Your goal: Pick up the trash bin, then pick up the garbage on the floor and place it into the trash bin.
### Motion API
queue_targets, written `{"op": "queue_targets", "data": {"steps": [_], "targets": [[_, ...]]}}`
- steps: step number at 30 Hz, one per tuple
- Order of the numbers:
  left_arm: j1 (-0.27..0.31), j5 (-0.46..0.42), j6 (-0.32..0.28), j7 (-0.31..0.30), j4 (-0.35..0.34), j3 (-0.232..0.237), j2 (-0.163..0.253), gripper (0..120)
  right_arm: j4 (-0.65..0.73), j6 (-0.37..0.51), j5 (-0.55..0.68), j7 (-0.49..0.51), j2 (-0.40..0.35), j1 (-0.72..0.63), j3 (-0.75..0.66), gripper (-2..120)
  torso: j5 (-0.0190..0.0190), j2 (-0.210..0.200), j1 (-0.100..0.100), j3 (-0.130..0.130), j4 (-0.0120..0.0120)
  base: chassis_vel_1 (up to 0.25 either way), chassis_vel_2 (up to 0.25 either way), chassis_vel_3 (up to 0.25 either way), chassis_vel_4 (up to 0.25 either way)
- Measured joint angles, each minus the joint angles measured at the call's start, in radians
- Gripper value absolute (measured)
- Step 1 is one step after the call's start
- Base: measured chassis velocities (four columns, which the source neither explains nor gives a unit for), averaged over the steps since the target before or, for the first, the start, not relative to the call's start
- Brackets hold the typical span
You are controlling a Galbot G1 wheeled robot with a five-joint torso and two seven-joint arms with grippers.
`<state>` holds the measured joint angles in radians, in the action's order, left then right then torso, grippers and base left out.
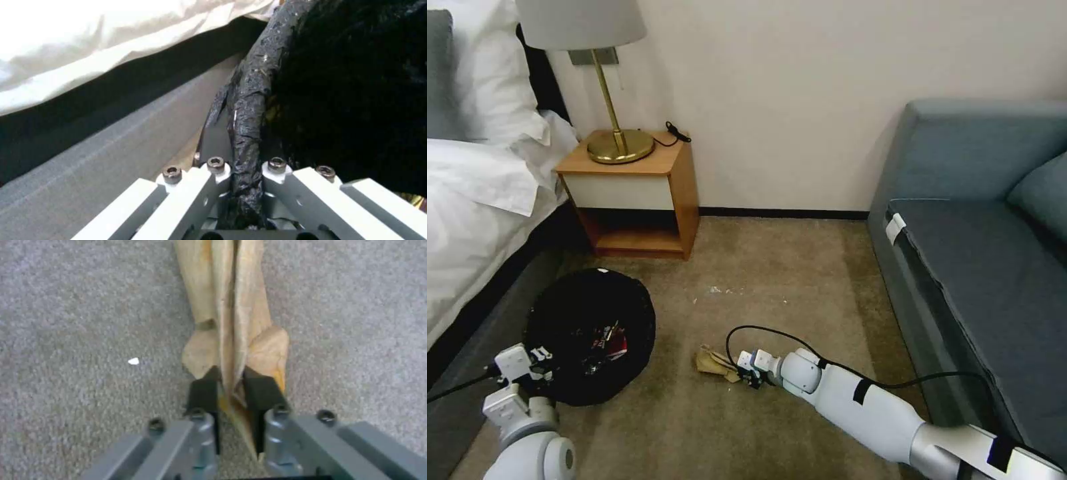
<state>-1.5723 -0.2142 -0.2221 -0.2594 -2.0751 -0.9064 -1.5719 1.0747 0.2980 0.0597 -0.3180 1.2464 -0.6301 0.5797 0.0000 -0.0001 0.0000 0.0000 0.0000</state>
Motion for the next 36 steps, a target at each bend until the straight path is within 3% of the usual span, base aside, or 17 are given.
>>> {"op": "queue_targets", "data": {"steps": [4, 16, 19, 22, 30, 36], "targets": [[0.0, 0.0, 0.0, 0.0, -0.001, 0.001, 0.001, 3, 0.019, -0.029, 0.006, 0.01, -0.009, -0.011, -0.023, 0, 0.0, 0.0, 0.0, 0.0, -0.0001, 0.0, 0.0, 0.0, 0.0], [0.003, -0.002, 0.0, 0.001, 0.0, 0.009, 0.007, 3, 0.216, -0.117, 0.252, 0.142, -0.035, -0.078, -0.176, 0, 0.0, 0.0, 0.0, 0.0, -0.0001, 0.0, 0.0, 0.0, 0.0], [0.003, -0.003, 0.0, 0.002, 0.002, 0.01, 0.012, 3, 0.287, -0.189, 0.437, 0.223, -0.031, -0.079, -0.211, 0, -0.0001, 0.0, 0.0, 0.0, -0.0001, 0.0, 0.0, 0.0, 0.0], [0.003, -0.01, 0.0, 0.005, 0.003, 0.012, 0.014, 3, 0.33, -0.242, 0.532, 0.248, -0.022, -0.074, -0.212, 0, 0.0, 0.0, 0.0, 0.0, 0.0, 0.0, 0.0, 0.0, 0.0], [-0.001, -0.055, -0.011, 0.016, 0.002, 0.023, 0.012, 3, 0.431, -0.368, 0.696, 0.163, 0.018, -0.062, -0.154, 0, 0.0, 0.0, 0.0, 0.0, 0.0, 0.0, 0.0, 0.0, 0.0], [0.001, -0.053, -0.012, 0.018, -0.002, 0.027, 0.01, 3, 0.426, -0.441, 0.705, 0.108, 0.065, -0.044, -0.061, 0, 0.0, 0.0, 0.0, 0.0, 0.0001, 0.0, 0.0, 0.0, 0.0]]}}
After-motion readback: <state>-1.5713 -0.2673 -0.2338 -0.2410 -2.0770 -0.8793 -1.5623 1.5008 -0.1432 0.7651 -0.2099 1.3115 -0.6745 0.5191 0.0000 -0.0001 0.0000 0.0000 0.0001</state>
